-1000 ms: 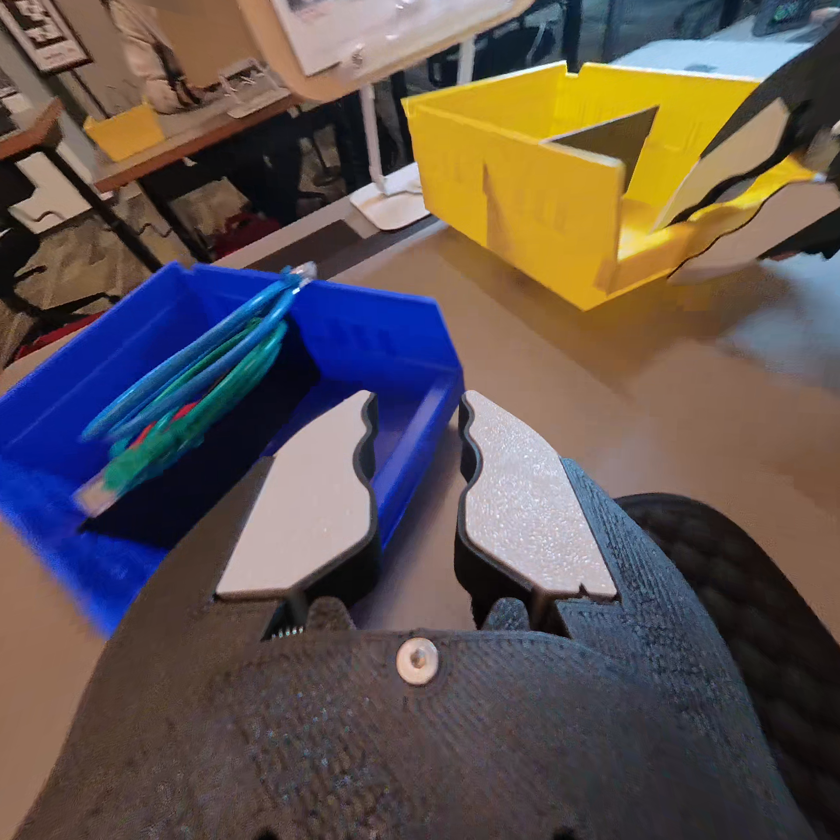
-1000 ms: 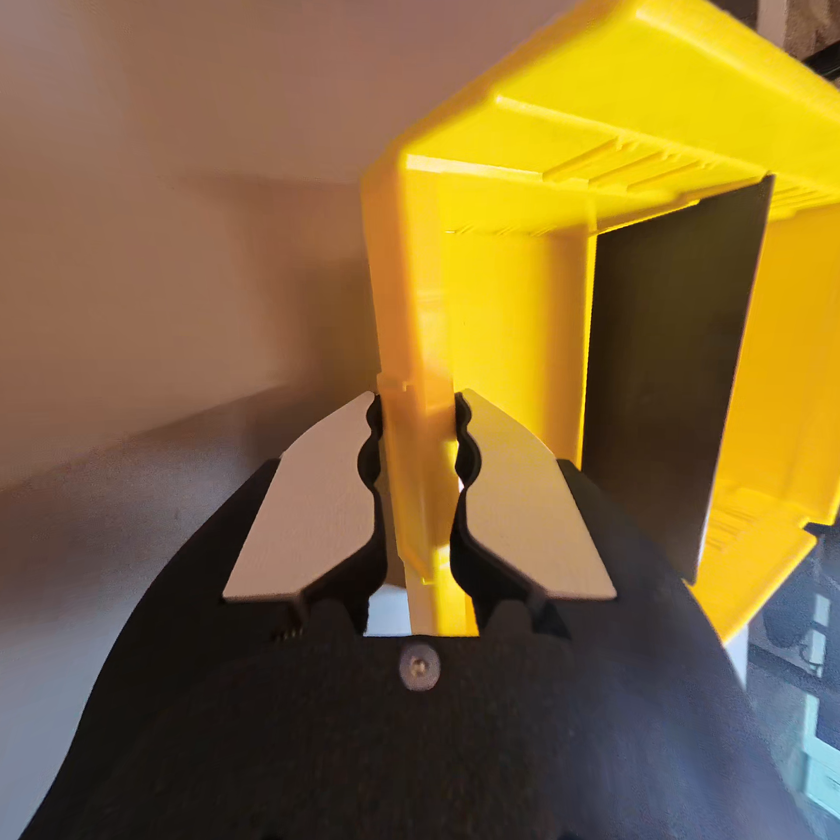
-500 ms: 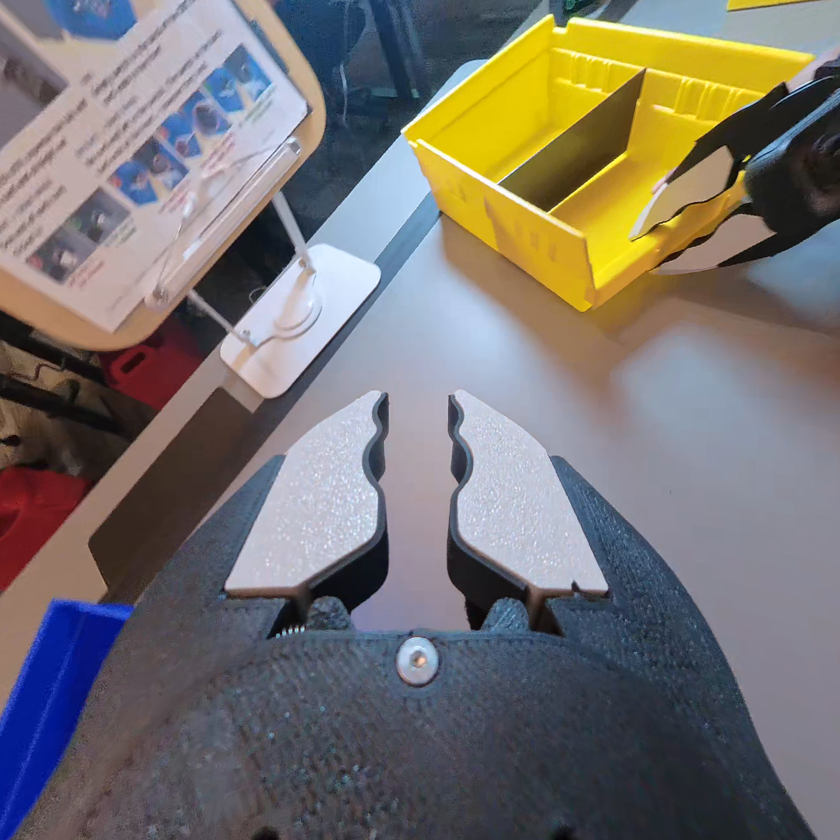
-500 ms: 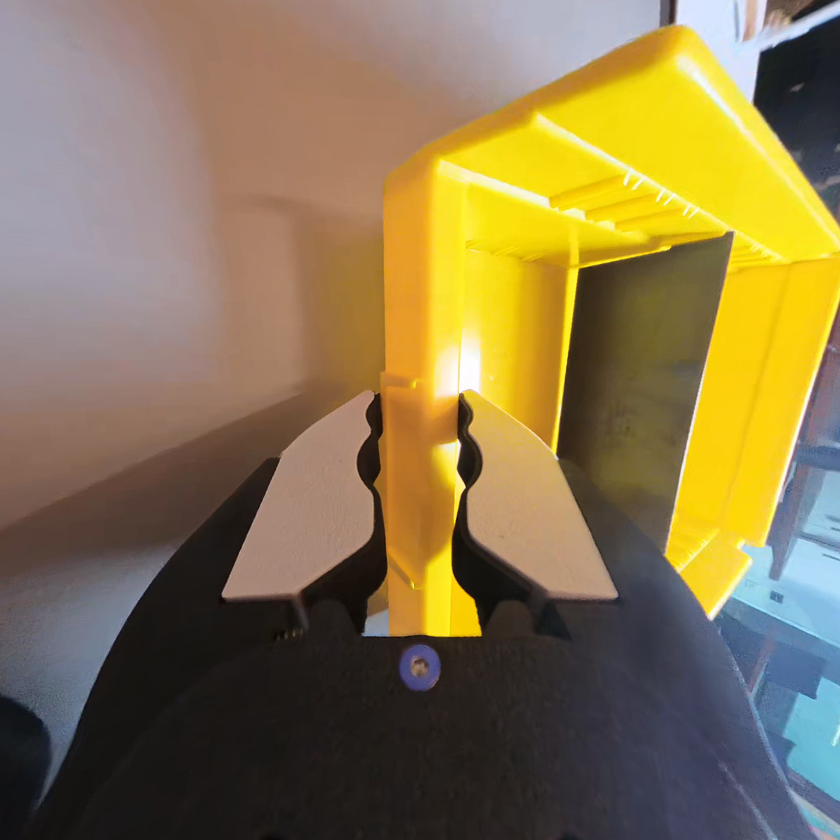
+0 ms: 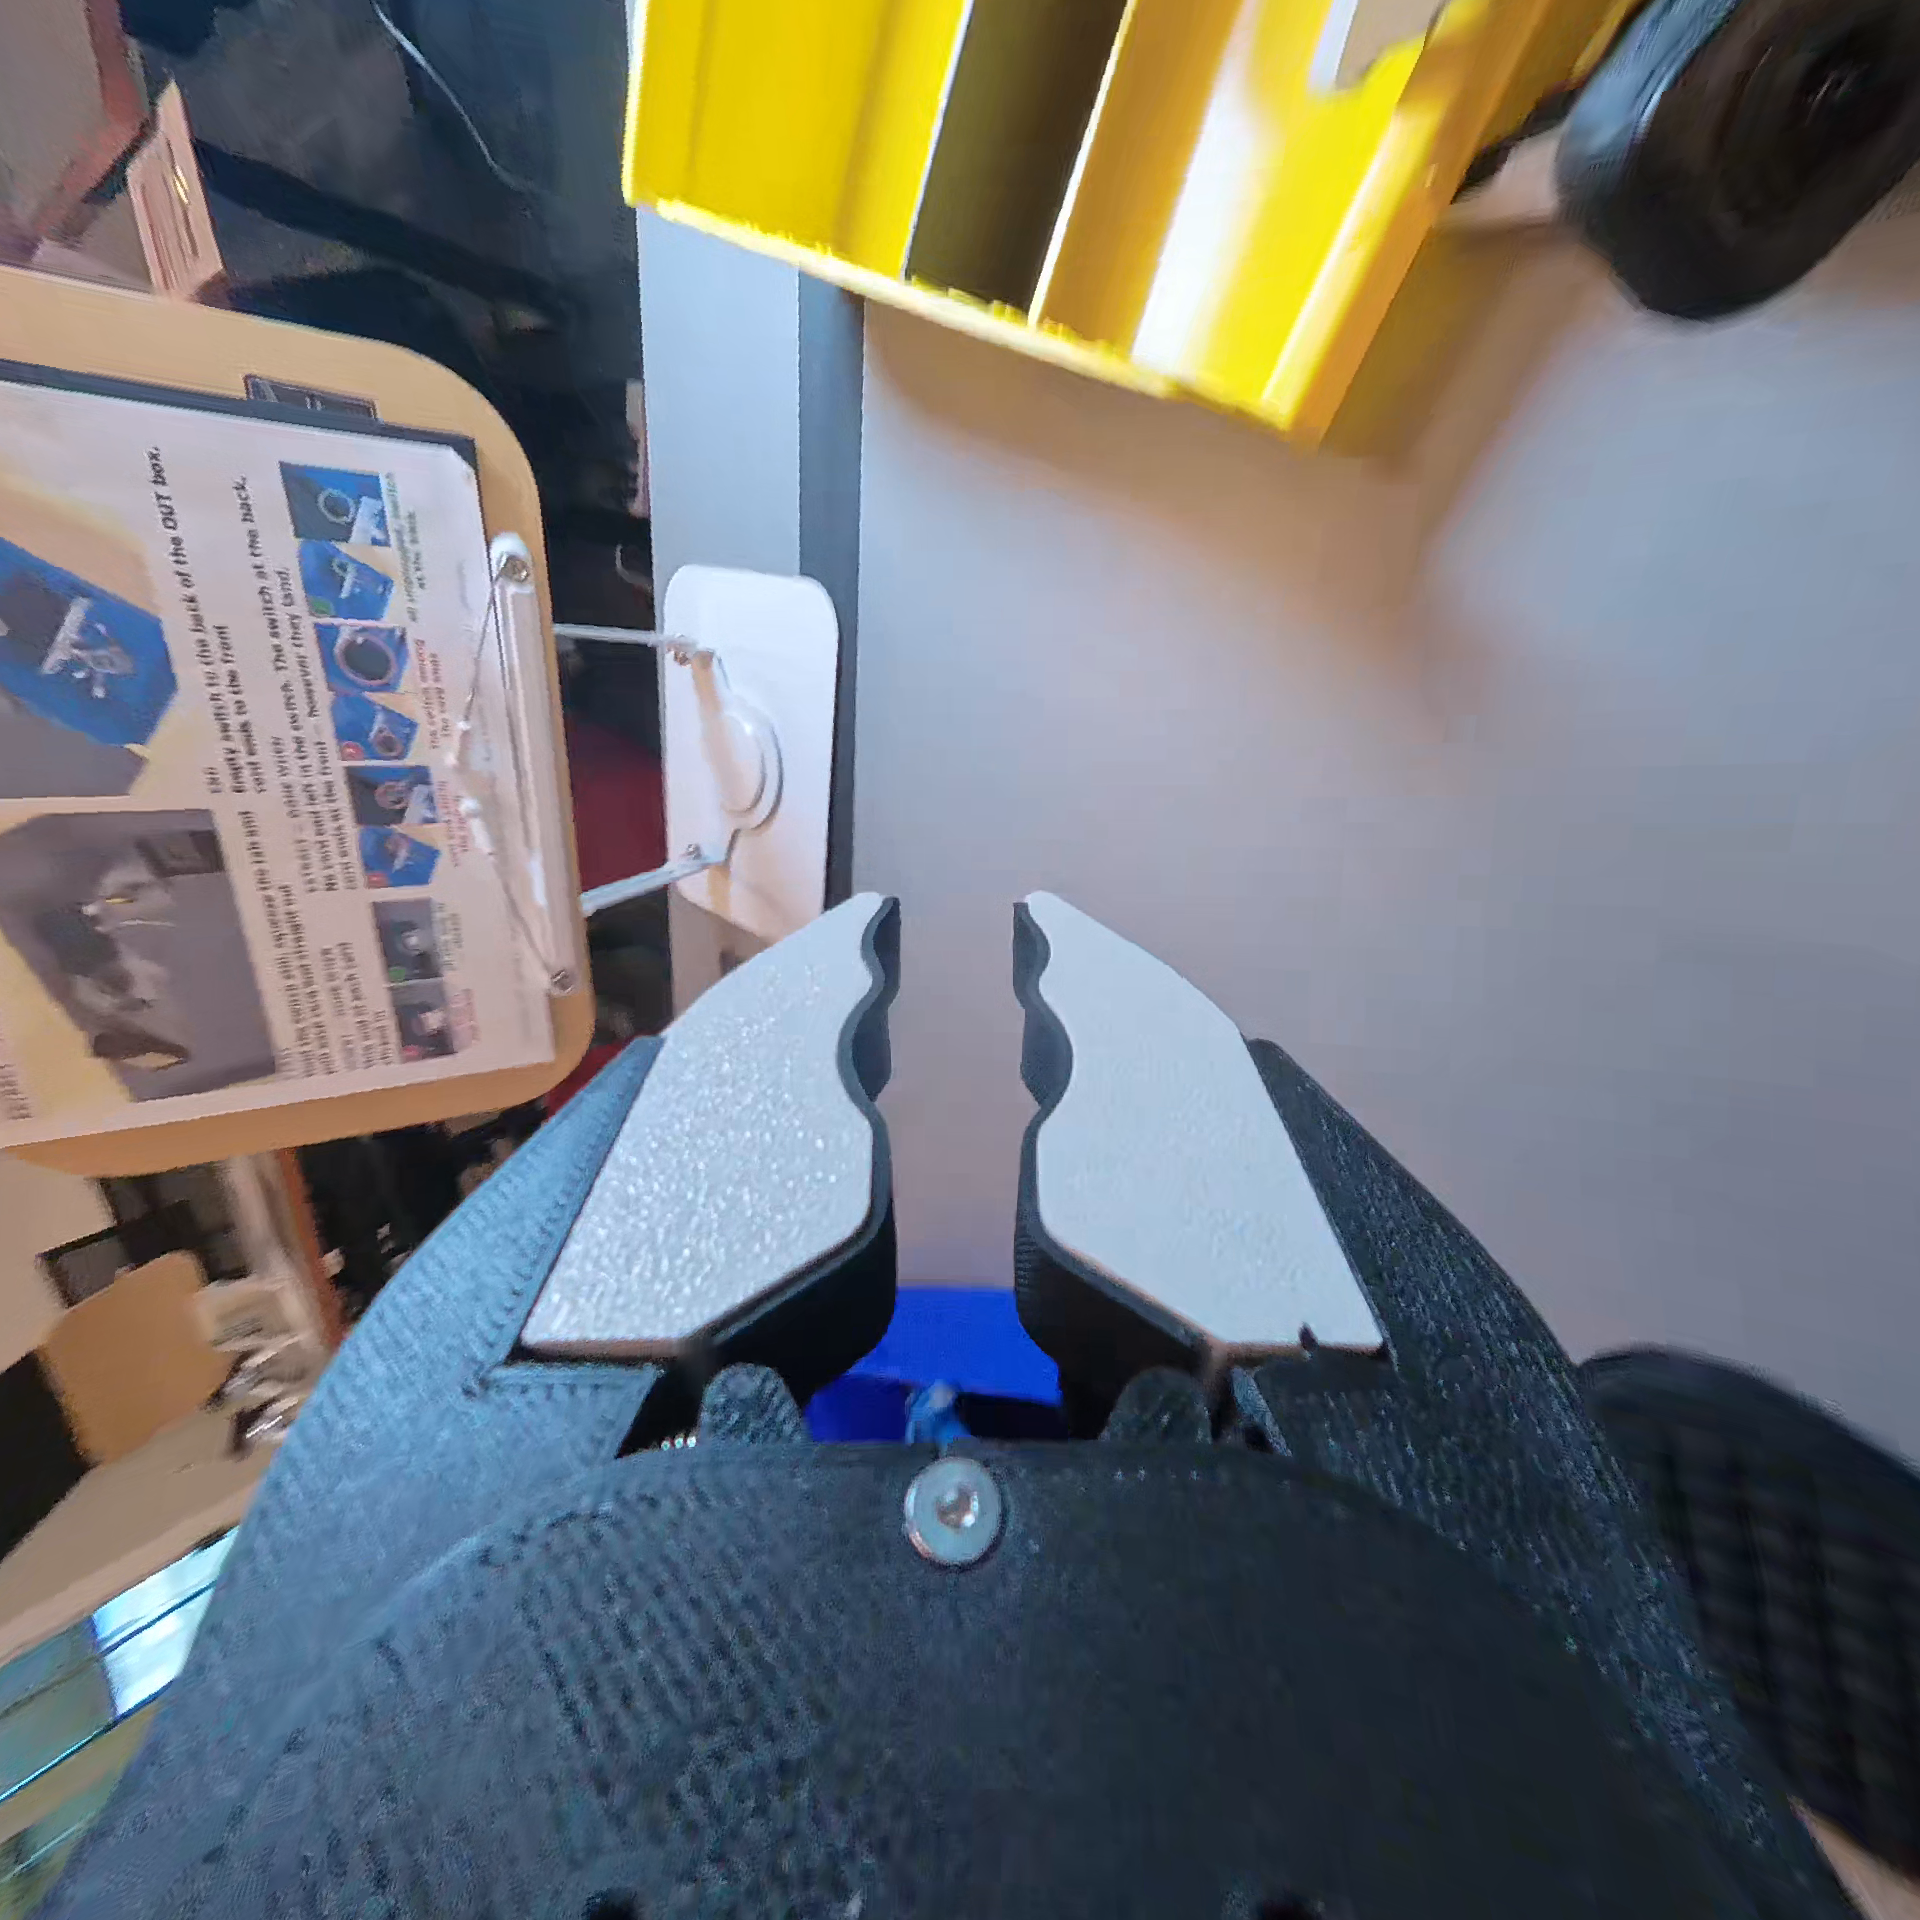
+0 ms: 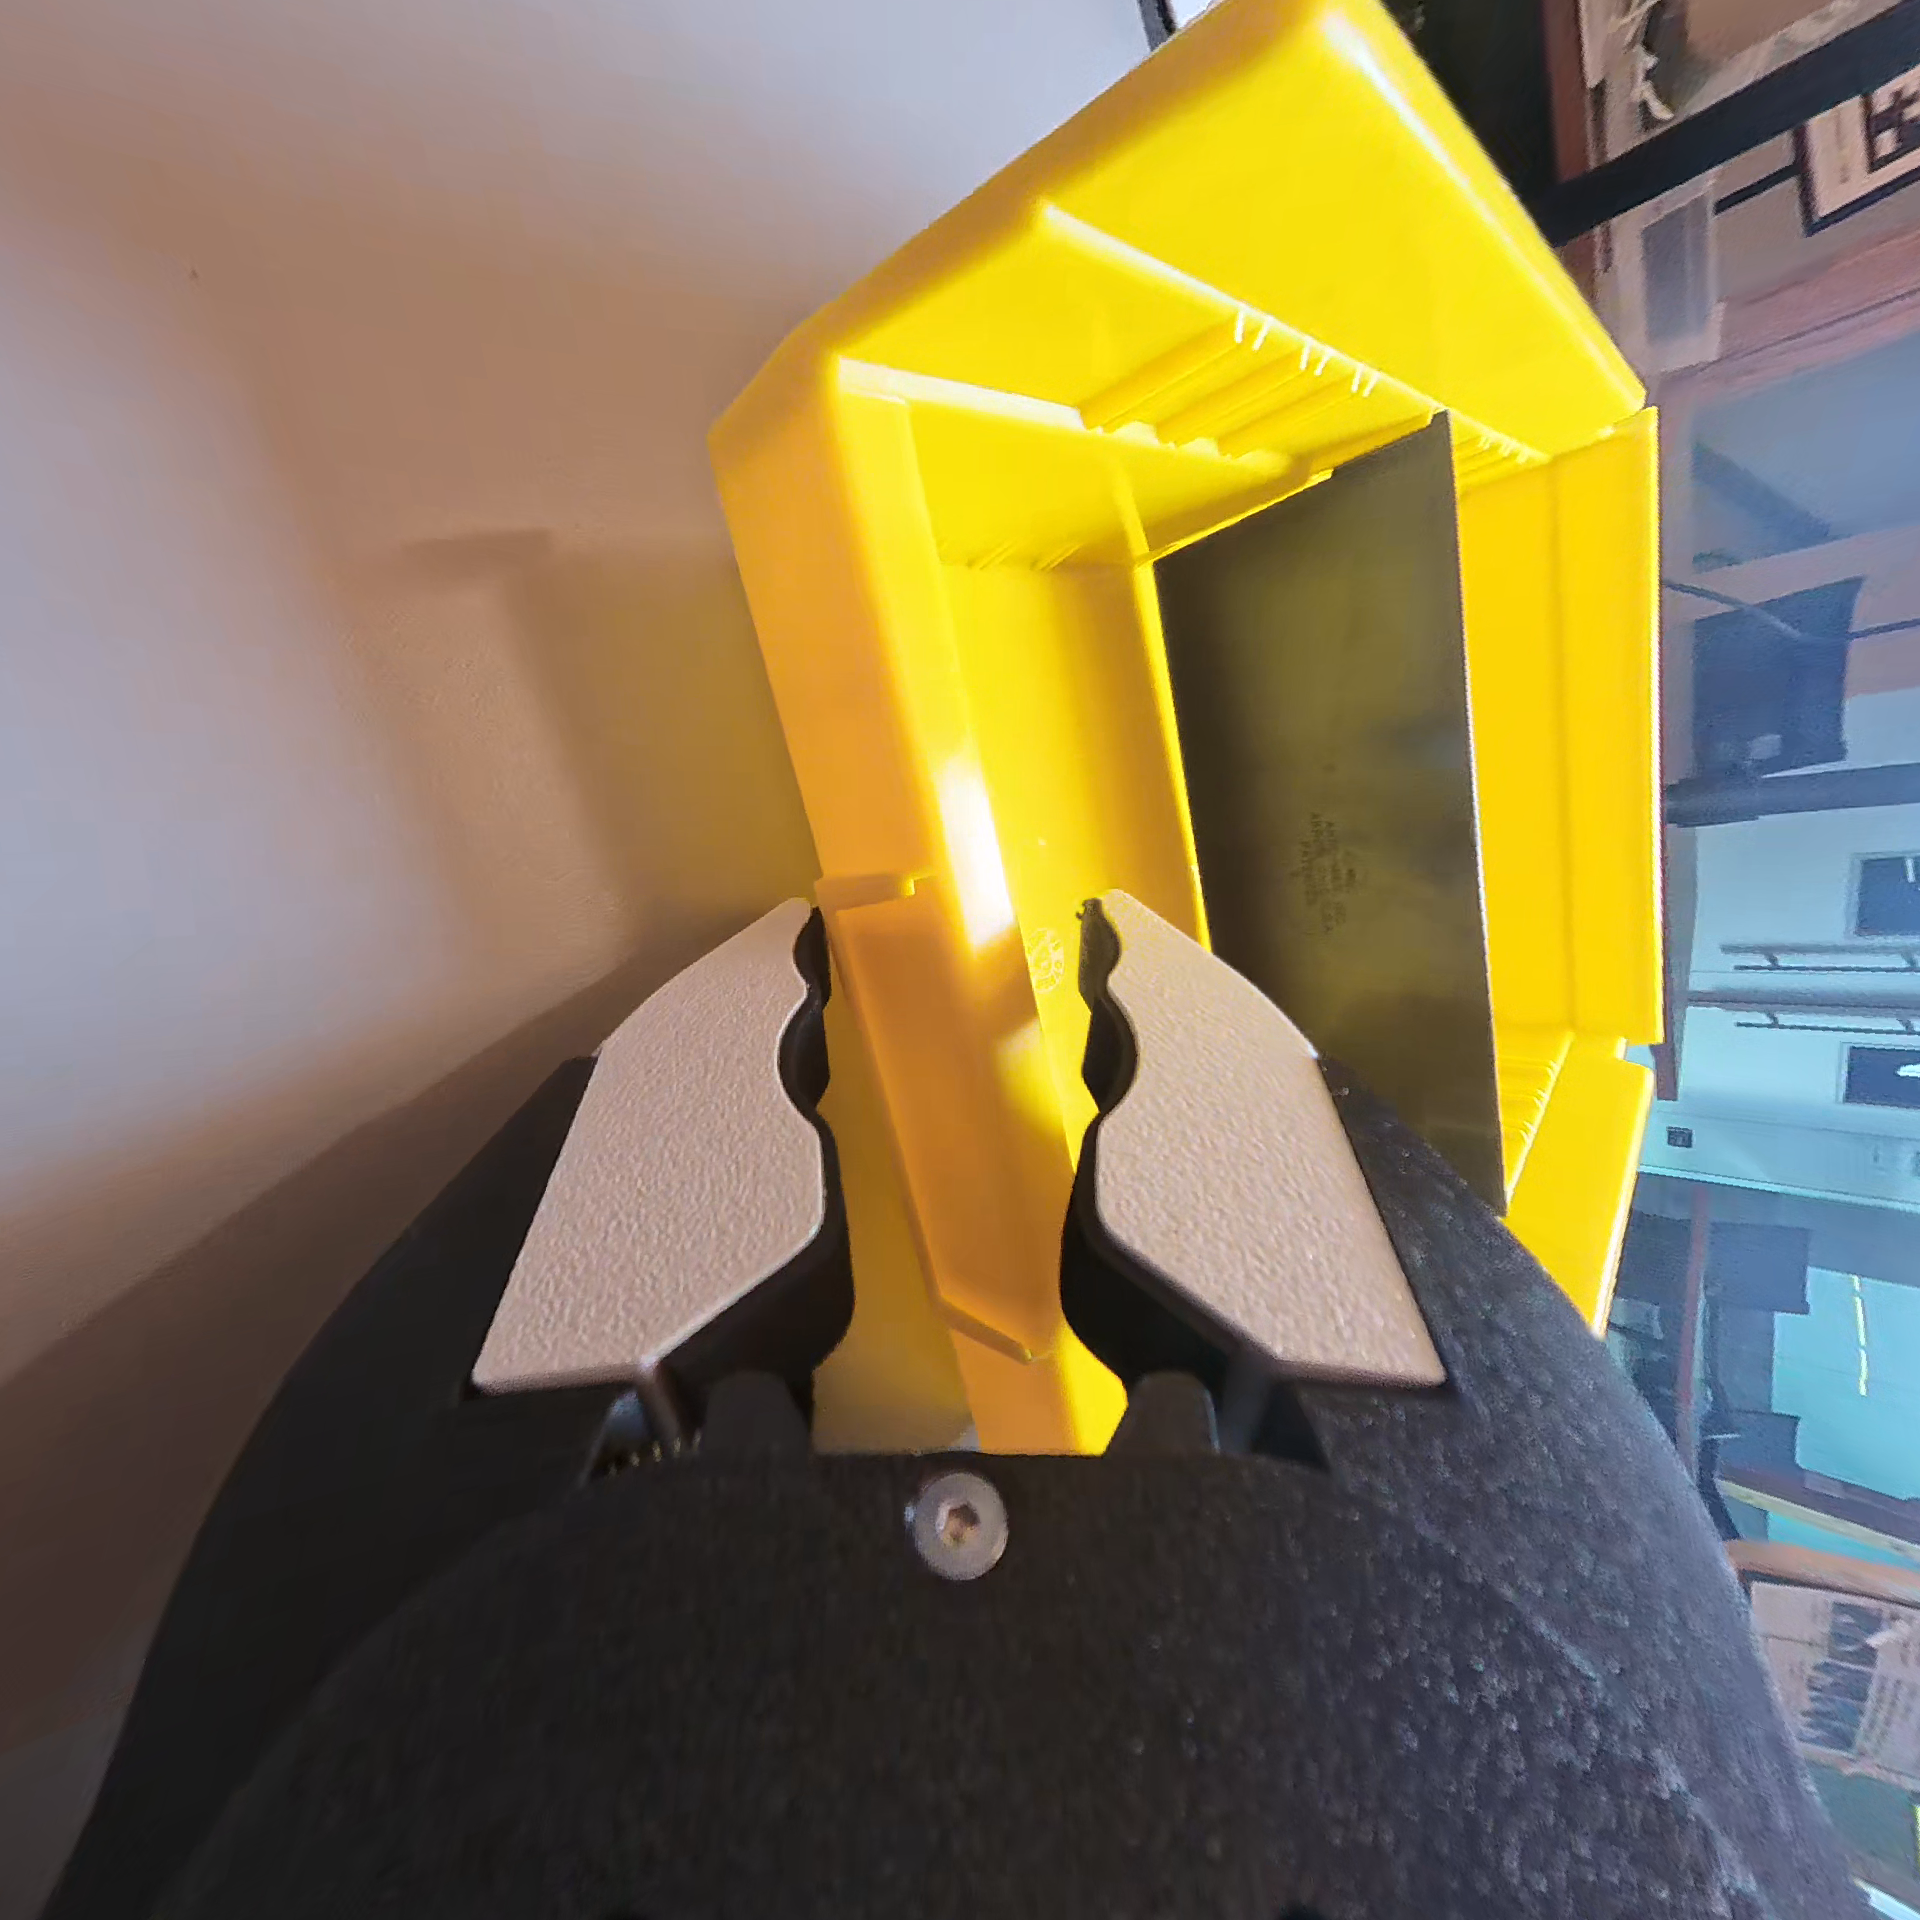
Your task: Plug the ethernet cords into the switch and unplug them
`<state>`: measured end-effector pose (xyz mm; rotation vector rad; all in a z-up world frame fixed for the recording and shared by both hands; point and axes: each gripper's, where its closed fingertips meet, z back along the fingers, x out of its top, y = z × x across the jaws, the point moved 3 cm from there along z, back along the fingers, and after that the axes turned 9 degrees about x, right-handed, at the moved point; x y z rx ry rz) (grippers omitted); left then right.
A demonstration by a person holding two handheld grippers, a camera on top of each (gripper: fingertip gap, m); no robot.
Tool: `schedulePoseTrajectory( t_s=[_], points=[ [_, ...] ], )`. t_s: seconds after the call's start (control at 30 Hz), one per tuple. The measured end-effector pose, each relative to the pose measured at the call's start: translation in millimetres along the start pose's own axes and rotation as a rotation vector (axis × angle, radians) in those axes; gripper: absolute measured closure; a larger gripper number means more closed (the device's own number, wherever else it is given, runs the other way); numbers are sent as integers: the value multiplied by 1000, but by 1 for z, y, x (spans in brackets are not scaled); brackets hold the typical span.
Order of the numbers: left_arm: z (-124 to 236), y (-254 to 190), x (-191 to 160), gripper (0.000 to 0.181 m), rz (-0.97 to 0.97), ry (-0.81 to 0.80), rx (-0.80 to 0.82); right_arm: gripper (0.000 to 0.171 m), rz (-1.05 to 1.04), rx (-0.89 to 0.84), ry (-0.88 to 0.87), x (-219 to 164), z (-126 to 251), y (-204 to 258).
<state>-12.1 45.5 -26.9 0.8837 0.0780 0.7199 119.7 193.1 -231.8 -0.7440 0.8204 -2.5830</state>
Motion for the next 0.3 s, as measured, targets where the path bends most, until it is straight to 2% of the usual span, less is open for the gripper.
schedulePoseTrajectory(
  t_s=[0.03, 0.1, 0.17, 0.3],
  points=[
    [2, 4, -3, 158, -41, 47, 6, 124, -5, -9, -6, 0, 0, 0],
    [10, 12, -9, 157, -88, 97, 15, 122, -16, -21, -15, 0, 0, -1],
    [15, 9, -11, 161, -108, 80, 4, 122, -25, -32, -21, 0, -1, -2],
    [9, 0, -30, 159, -171, 137, -2, 121, -41, -43, -18, 1, -5, -6]
  ],
)
